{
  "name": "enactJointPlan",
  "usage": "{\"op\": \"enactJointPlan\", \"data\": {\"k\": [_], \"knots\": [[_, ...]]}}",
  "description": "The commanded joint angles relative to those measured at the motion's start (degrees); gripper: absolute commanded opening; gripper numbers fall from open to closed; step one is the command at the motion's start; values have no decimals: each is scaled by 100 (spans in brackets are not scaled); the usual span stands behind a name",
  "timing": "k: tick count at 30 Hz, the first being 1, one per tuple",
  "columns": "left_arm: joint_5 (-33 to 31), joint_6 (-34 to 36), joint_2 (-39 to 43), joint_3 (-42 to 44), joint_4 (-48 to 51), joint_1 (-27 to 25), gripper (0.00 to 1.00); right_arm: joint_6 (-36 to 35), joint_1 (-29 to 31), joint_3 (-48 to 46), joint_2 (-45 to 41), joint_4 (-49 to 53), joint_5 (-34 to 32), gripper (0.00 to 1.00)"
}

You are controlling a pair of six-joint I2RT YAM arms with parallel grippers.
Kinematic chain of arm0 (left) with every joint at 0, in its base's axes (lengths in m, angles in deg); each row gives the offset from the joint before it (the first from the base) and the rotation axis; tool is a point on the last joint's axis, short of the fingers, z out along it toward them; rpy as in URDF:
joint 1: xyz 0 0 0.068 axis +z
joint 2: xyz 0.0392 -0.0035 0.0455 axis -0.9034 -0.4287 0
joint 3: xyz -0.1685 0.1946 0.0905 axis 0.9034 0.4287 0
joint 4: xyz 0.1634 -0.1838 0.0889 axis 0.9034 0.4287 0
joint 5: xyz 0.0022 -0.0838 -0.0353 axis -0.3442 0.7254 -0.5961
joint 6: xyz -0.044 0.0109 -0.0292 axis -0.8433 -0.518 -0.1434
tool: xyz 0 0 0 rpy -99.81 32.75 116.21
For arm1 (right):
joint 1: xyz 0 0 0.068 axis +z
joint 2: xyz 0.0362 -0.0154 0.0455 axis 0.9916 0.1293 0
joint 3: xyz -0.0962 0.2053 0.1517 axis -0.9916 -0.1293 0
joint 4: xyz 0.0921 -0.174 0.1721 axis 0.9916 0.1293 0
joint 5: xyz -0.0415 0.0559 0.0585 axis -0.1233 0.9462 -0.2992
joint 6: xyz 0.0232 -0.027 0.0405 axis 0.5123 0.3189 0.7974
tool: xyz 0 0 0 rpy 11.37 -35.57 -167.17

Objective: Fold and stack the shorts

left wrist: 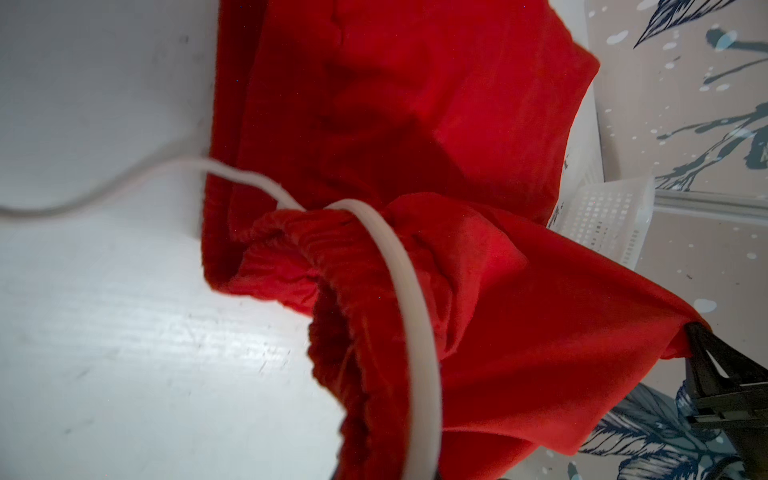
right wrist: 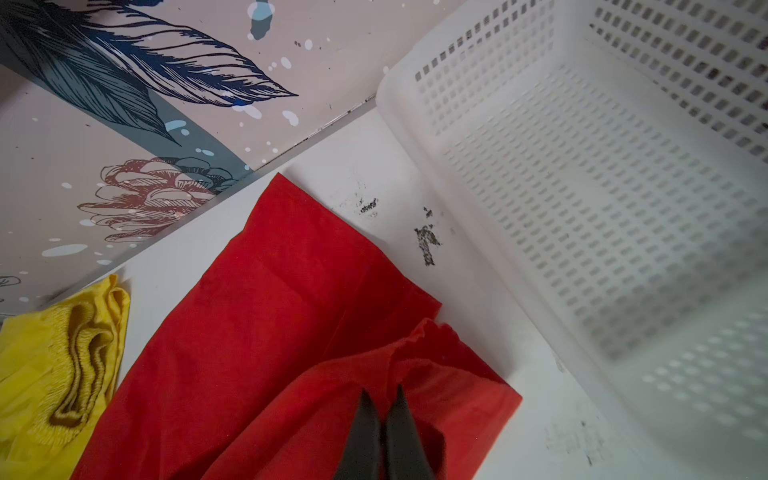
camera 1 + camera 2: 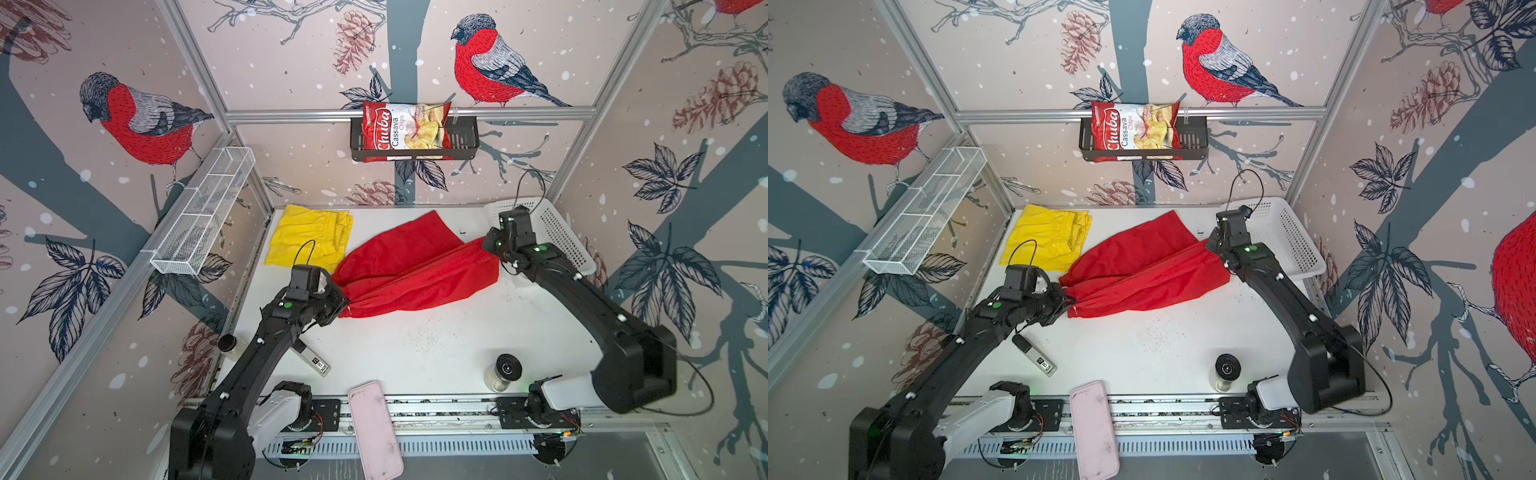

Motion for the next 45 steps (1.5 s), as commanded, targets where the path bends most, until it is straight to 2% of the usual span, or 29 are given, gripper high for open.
{"op": "enactJointPlan", "data": {"k": [1, 6, 10, 15, 18, 21, 22, 24, 26, 29, 36, 42, 45], "knots": [[-112, 467, -514, -233, 6, 401, 0, -289, -92, 642, 718, -345, -339, 0], [162, 673, -1627, -634, -176, 728, 0, -432, -111, 1886, 2129, -259, -172, 0], [357, 639, -2414, -847, -431, 735, 0, -509, -115, 2741, 3083, -138, -67, 0], [281, 638, -3040, -1164, -465, 744, 0, -541, -184, 3590, 4037, -93, 52, 0], [209, 673, -3281, -1336, -418, 752, 19, -509, -233, 3943, 4503, -110, 212, 3], [181, 682, -3453, -1434, -398, 765, 17, -501, -259, 4251, 4881, -136, 324, 3], [175, 677, -3491, -1466, -387, 770, 15, -508, -264, 4317, 4968, -153, 343, 3], [133, 681, -3583, -1500, -347, 765, 3, -531, -275, 4398, 5104, -242, 389, 4], [141, 674, -3630, -1506, -305, 770, 0, -516, -286, 4388, 5146, -381, 451, 3], [190, 657, -3620, -1697, -275, 770, 0, -452, -287, 4270, 5076, -636, 470, 0], [141, 728, -3486, -2002, -5, 770, 0, -126, -286, 3564, 4524, -1993, 899, 0], [208, 726, -3591, -2075, -22, 771, 0, -99, -226, 4069, 4979, -2325, 1347, 0], [182, 726, -3631, -2089, -4, 801, 0, -61, -208, 4618, 5450, -2247, 1533, 13]]}}
